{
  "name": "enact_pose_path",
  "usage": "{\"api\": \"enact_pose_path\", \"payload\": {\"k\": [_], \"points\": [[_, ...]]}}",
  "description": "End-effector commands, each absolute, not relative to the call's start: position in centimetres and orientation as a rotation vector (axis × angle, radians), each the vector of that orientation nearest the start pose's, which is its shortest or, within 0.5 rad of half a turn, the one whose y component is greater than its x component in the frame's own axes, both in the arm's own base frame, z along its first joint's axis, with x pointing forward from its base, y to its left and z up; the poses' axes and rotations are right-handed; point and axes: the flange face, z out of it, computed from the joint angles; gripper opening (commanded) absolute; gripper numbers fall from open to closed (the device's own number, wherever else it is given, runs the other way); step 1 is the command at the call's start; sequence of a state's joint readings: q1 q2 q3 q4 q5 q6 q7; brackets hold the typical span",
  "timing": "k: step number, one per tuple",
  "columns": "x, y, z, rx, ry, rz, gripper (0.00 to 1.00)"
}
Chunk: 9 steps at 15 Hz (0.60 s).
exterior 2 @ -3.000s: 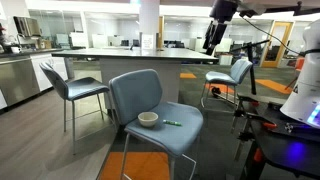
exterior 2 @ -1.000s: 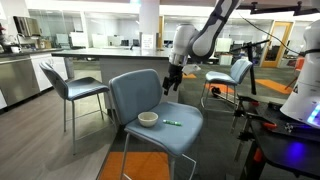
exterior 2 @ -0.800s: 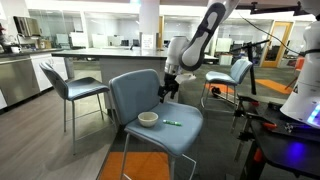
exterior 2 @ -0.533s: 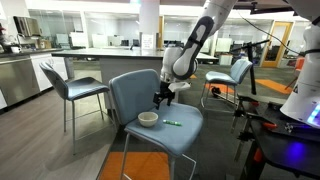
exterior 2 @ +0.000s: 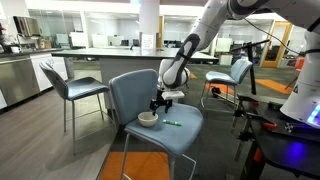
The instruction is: Move the bowl to the right
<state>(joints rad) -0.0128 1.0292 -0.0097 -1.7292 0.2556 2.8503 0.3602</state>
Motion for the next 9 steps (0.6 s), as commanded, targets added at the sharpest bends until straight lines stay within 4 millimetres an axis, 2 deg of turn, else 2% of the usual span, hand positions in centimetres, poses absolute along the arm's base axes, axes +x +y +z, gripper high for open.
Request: {"api": "enact_pose_path", "payload": {"k": [1,8,9], "points": [[64.1,-3.5,-1.7,-2.815,1.024,-0.04,1.0],[65.7,-4.4,-4.5,-2.679,1.149,0.025,1.0],[65.7,-4.5,-5.0,-2.666,1.161,0.049,0.89]]}}
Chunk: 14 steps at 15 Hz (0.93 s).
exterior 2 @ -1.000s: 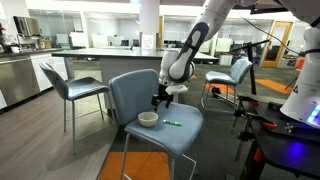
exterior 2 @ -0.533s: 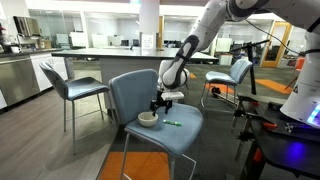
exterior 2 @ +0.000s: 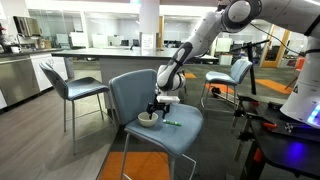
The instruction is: Move the bowl to the right
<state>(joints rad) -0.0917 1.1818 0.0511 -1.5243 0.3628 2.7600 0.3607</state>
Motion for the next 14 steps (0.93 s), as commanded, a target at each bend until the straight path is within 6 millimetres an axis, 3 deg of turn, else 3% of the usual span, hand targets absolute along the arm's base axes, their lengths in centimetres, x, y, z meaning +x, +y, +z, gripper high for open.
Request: {"api": "enact_pose_path", "payload": {"k": [1,4,10,11,14], "points": [[65.7,-4.6,-5.5,-2.658,1.169,0.065,0.74],[66.3,-4.7,-6.2,-2.645,1.169,0.053,0.51],[67.1,-4.9,-5.8,-2.652,1.166,0.014,0.05],[66.9,-5.0,-5.7,-2.653,1.168,0.023,0.01],[66.4,-5.2,-5.1,-2.662,1.161,0.012,0.03]]}}
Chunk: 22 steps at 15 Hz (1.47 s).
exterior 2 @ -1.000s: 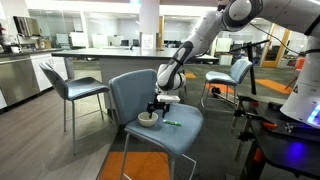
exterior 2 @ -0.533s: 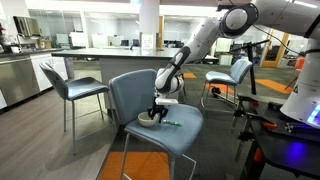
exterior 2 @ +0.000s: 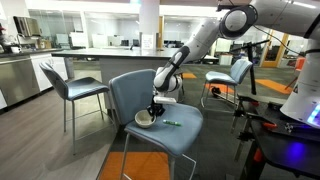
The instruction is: Move the bowl to the right
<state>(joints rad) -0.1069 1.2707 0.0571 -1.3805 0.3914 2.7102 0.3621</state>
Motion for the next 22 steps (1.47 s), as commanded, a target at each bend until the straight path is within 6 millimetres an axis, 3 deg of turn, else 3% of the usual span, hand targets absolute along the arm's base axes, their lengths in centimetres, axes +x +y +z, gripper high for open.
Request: {"api": "enact_pose_path", "payload": {"k": [1,6,12,17,22], "points": [[66.2,-5.4,-4.8,-2.662,1.168,0.004,0.03],[63.5,-8.6,-3.5,-2.602,1.262,0.005,0.03],[58.3,-13.8,-1.1,-2.515,1.473,0.06,0.03],[54.0,-16.1,0.4,-2.499,1.584,0.046,0.03],[51.7,-18.0,0.4,-2.492,1.668,-0.037,0.03]]}}
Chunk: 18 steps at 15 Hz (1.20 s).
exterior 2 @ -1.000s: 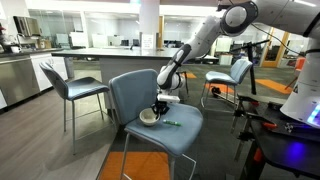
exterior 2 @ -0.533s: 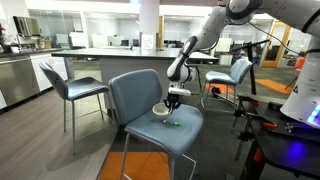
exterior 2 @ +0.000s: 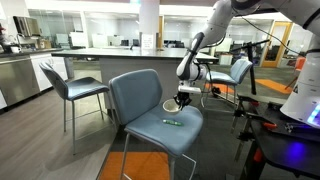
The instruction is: Move the bowl to the right
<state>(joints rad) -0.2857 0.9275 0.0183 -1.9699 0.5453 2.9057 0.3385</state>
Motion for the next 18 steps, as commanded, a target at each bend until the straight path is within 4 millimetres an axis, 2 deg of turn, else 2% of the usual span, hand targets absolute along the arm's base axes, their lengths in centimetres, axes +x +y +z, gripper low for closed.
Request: {"api": "enact_pose_path", "payload": {"k": [1,12,18], "points": [[51.5,-18.3,0.3,-2.483,1.68,-0.037,0.03],[48.9,-22.6,-1.2,-2.42,1.792,-0.073,0.03],[48.3,-23.3,-2.5,-2.416,1.811,-0.161,0.03]]}}
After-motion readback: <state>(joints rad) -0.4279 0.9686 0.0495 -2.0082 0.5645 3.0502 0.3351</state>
